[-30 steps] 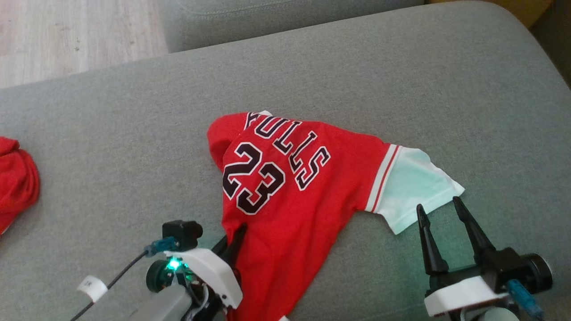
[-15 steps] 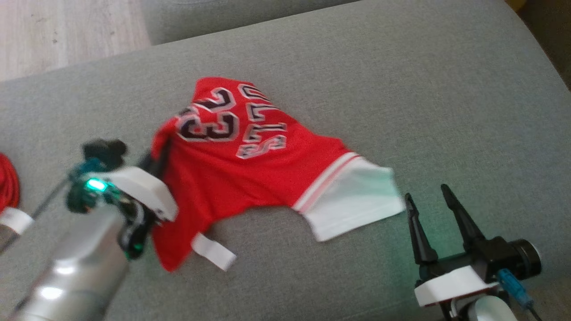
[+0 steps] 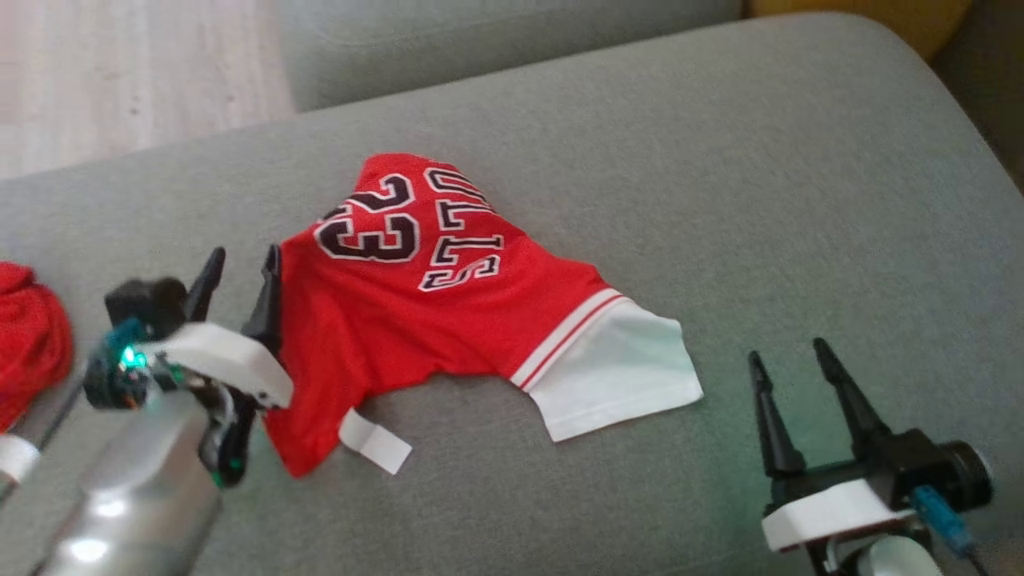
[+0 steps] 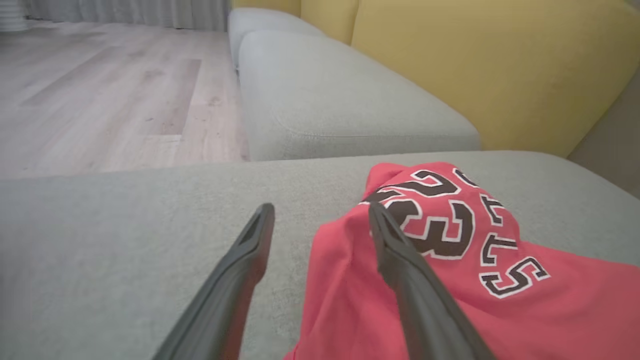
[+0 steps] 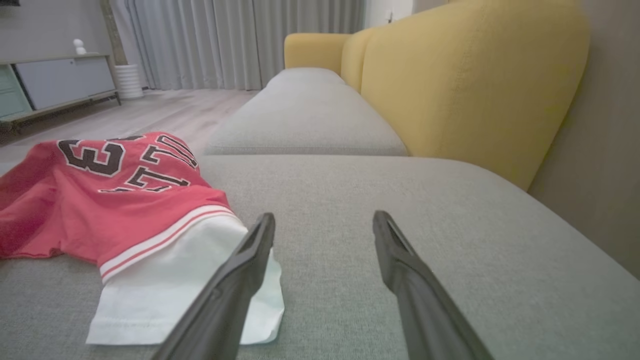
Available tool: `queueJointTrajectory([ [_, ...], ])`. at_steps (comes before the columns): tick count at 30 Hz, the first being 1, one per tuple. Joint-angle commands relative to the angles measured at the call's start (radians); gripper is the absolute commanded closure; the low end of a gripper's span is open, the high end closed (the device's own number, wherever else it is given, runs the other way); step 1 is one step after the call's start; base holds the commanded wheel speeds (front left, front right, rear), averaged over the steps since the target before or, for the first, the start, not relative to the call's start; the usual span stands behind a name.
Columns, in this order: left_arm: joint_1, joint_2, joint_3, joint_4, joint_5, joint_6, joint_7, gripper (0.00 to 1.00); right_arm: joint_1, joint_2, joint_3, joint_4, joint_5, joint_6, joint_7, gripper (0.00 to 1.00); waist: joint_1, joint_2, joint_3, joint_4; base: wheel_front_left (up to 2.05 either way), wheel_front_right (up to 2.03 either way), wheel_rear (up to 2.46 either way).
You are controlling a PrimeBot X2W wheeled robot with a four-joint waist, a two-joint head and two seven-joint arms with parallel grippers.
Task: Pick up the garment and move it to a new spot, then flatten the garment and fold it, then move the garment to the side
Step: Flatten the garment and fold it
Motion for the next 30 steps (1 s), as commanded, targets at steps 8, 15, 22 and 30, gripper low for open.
queueJointTrajectory([
  [8,0.313,-0.016,0.225,-0.397,0.209,0.155,-0.023,0.00,0.021,-0.005,-0.072,-0.042,-0.029,0.008,-0.012,0.00,0.0001,0.0000,-0.107,0.142,0.00,0.00,0.00],
  [15,0.579,-0.073,0.369,-0.576,0.416,0.192,-0.024,0.00,0.032,-0.005,-0.107,-0.024,-0.048,0.008,-0.012,0.00,0.0001,0.0000,-0.130,0.213,0.00,0.00,0.00],
  [22,0.715,-0.140,0.488,-0.642,0.592,0.138,-0.024,0.00,0.045,-0.005,-0.106,0.031,-0.043,0.008,-0.012,0.00,0.0001,0.0000,-0.135,0.255,0.00,0.00,0.00],
  [30,0.762,-0.217,0.599,-0.638,0.697,0.052,-0.024,0.00,0.044,-0.005,-0.070,0.088,-0.022,0.008,-0.012,0.00,0.0001,0.0000,-0.133,0.267,0.00,0.00,0.00],
])
